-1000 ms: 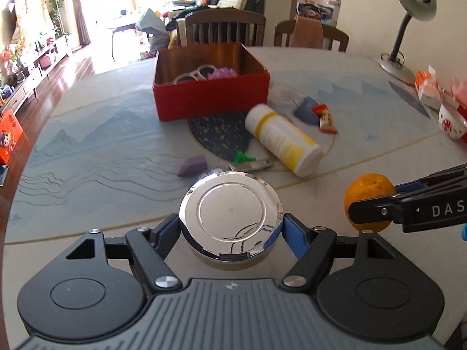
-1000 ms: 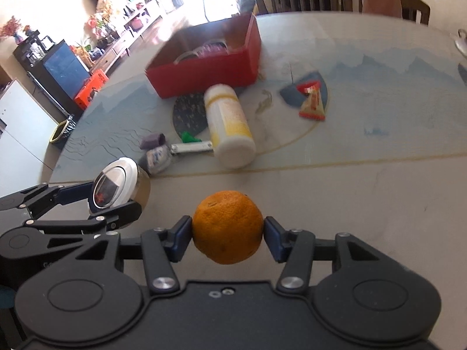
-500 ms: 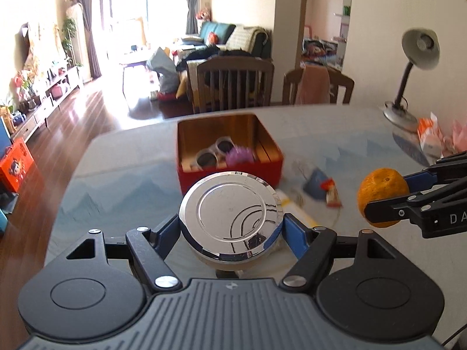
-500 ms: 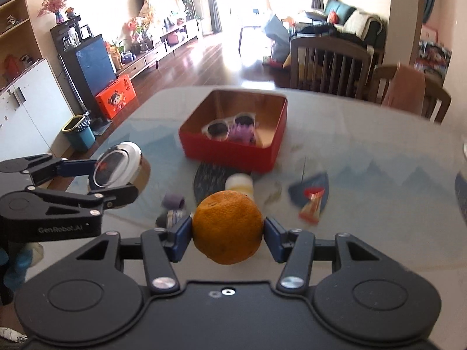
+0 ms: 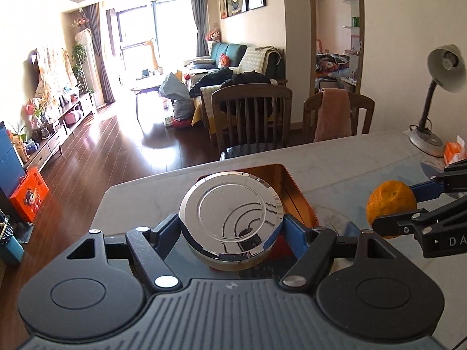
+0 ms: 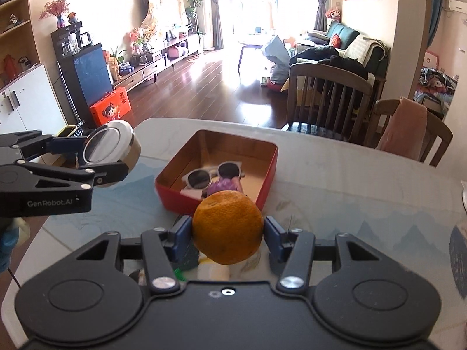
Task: Organize rigid objects
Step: 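Carry the silver tin and orange toward the red box, then lower tin and orange into the red box and open both tools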
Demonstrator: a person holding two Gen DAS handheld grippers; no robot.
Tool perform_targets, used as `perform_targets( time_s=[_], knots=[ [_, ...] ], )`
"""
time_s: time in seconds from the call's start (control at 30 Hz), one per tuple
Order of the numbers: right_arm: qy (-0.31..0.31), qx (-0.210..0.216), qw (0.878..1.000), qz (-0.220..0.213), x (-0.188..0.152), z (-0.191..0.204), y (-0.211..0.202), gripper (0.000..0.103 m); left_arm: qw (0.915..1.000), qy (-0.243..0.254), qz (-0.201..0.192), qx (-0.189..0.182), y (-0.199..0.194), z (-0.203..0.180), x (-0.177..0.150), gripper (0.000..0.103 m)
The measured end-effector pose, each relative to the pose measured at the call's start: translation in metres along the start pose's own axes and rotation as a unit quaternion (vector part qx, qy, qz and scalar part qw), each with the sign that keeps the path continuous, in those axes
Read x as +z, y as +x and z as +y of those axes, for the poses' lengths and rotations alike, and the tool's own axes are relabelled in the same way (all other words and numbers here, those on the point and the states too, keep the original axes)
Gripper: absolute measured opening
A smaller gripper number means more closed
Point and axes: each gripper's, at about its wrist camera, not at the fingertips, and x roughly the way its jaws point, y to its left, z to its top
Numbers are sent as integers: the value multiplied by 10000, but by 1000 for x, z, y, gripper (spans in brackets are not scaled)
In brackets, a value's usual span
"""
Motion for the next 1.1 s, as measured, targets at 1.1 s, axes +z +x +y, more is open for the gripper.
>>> perform_targets(
  time_s=[1.1],
  knots=[
    [-1328, 169, 9901, 424, 31, -4, 157, 53, 9925, -327, 1162, 173, 205, 7, 32, 76]
  ],
)
